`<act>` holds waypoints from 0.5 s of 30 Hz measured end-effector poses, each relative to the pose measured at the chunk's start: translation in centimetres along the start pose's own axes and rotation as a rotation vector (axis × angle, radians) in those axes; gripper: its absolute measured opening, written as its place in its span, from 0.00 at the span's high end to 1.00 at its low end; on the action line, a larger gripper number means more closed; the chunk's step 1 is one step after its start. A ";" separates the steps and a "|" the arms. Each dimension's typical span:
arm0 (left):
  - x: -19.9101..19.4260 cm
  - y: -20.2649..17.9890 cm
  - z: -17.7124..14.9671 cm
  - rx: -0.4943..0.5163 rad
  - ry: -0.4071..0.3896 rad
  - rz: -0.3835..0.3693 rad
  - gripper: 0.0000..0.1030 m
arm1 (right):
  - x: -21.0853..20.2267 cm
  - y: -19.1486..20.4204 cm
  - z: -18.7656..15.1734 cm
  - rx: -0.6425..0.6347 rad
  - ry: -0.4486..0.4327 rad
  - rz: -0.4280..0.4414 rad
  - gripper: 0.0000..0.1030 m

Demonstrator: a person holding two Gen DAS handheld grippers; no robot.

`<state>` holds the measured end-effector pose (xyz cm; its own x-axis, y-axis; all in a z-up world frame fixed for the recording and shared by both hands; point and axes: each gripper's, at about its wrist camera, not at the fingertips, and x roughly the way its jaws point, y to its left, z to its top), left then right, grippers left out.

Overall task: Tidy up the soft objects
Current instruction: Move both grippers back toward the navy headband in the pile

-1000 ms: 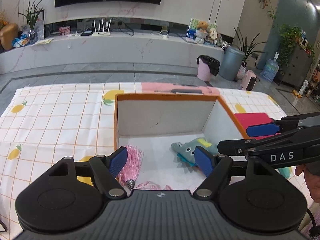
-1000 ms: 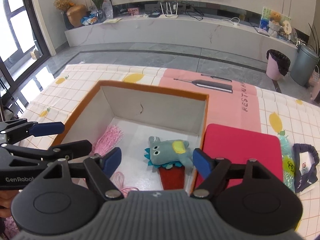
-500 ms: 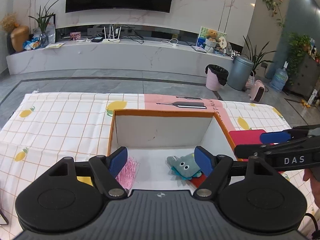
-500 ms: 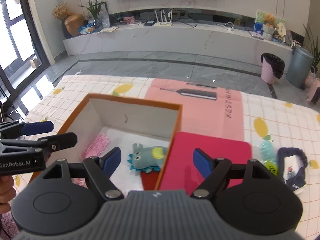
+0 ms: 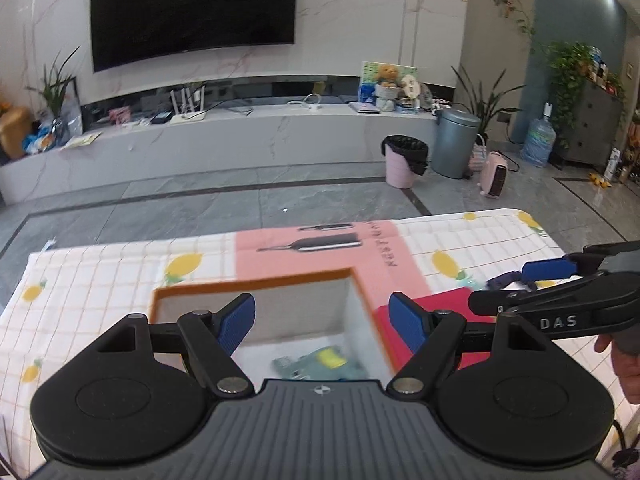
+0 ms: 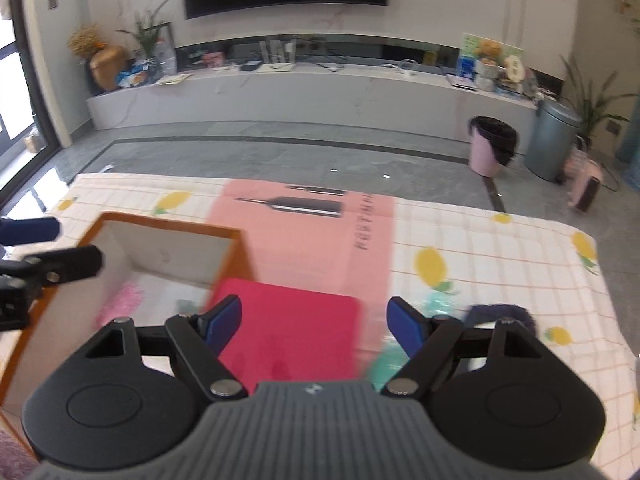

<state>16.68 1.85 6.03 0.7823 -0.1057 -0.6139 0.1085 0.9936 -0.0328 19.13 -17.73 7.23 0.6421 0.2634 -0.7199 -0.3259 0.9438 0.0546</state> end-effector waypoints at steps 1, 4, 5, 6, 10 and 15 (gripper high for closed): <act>0.1 -0.9 0.3 0.010 -0.004 -0.001 0.13 | 0.0 -0.9 -0.2 0.008 0.001 -0.011 0.23; 0.7 -3.5 0.8 0.041 -0.011 -0.018 0.13 | -0.1 -4.3 -0.8 0.047 0.002 -0.060 0.23; 0.9 -4.5 0.8 0.050 -0.012 -0.027 0.13 | 0.0 -5.6 -1.0 0.060 0.003 -0.084 0.22; 1.2 -5.4 0.8 0.061 -0.011 -0.035 0.13 | 0.0 -6.8 -1.3 0.072 0.000 -0.112 0.19; 2.5 -9.3 0.0 0.124 0.004 -0.069 0.13 | 1.2 -12.1 -3.0 0.084 0.010 -0.239 0.19; 4.1 -13.5 -1.8 0.189 0.024 -0.087 0.13 | 4.4 -19.3 -5.8 0.261 0.088 -0.280 0.19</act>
<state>17.33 -11.97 2.49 0.7502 -0.1871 -0.6341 0.2898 0.9551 0.0611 24.19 -35.91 -0.96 0.6159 -0.0193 -0.7876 0.0482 0.9987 0.0132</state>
